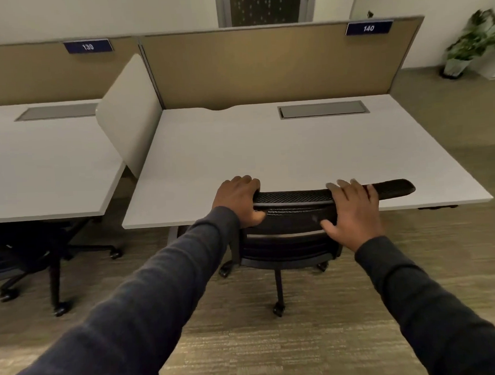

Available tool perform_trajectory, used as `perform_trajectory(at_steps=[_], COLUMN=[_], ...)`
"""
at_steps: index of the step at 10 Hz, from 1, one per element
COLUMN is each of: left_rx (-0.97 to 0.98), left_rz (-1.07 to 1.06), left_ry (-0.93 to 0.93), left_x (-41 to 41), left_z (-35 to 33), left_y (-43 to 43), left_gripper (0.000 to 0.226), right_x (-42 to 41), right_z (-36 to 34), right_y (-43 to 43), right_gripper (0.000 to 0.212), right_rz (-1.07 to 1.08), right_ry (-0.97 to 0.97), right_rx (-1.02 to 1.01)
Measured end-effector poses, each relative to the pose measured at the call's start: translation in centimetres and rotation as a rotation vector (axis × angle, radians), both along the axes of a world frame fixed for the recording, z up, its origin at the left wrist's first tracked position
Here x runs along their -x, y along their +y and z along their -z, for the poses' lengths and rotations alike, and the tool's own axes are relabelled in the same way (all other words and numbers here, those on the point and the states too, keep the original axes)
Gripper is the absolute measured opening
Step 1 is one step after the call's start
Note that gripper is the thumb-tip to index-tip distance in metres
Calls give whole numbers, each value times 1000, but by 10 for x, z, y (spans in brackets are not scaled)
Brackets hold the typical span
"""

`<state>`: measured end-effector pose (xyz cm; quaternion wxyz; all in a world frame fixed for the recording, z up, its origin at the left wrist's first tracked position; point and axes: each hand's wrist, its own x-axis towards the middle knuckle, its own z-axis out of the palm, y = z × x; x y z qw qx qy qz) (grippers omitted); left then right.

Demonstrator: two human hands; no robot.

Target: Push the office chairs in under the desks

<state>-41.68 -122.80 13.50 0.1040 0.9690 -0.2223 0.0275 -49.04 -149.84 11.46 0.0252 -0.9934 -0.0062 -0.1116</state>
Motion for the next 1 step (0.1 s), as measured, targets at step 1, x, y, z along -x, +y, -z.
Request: perform_trajectory(at_steps=[1], left_rx=[80], left_rz=[51], left_ry=[-9], left_x=[9], left_z=[2], left_y=[21], left_gripper=[58], right_x=[11], right_z=[-4], right_y=[52], right_gripper=[89], right_rz=[17], right_ry=[-4], right_rx=[34])
